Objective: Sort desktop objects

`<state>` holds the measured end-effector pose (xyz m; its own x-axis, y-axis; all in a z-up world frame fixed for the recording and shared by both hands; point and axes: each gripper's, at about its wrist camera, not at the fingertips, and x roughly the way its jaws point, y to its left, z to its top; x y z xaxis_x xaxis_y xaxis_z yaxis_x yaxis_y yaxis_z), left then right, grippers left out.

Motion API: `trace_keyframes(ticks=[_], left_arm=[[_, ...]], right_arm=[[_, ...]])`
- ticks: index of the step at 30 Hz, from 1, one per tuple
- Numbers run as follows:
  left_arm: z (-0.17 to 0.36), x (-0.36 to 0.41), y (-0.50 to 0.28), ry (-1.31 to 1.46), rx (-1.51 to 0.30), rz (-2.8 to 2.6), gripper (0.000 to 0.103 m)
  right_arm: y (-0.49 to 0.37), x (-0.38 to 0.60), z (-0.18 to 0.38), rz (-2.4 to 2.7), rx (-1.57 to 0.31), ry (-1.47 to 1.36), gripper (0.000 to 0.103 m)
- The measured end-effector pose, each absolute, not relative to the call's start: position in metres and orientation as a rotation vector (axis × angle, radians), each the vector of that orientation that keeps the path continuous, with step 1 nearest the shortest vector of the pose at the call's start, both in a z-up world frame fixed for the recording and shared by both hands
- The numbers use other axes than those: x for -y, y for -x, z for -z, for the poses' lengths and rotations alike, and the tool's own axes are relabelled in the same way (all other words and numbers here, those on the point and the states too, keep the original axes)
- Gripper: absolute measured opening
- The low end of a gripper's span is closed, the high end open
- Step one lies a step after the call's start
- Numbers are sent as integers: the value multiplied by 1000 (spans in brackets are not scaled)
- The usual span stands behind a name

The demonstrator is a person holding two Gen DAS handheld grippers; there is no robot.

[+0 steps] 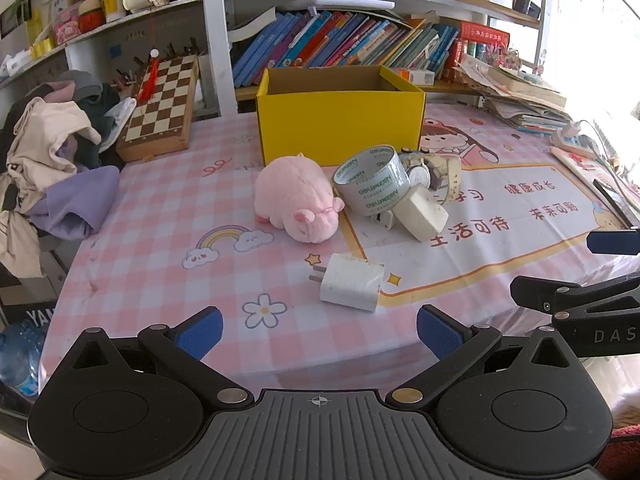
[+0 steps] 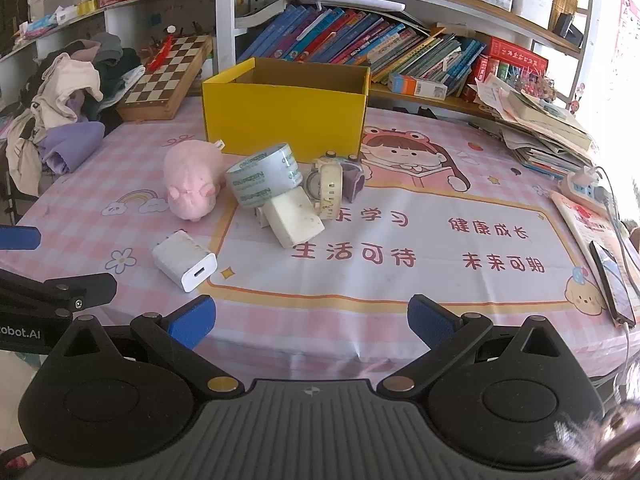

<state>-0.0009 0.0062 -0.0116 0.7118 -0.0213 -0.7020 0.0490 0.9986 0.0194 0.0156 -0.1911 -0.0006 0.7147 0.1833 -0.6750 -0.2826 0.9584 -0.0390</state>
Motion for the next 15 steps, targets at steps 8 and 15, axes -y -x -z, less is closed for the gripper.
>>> trace_keyframes(ticks=[8, 15], left_arm=[[11, -5, 0, -48, -777, 41, 103], [12, -5, -3, -51, -785, 41, 103]], right_arm=[[-17, 187, 0, -266, -735, 152, 103], [-20, 186, 0, -263, -739, 154, 103]])
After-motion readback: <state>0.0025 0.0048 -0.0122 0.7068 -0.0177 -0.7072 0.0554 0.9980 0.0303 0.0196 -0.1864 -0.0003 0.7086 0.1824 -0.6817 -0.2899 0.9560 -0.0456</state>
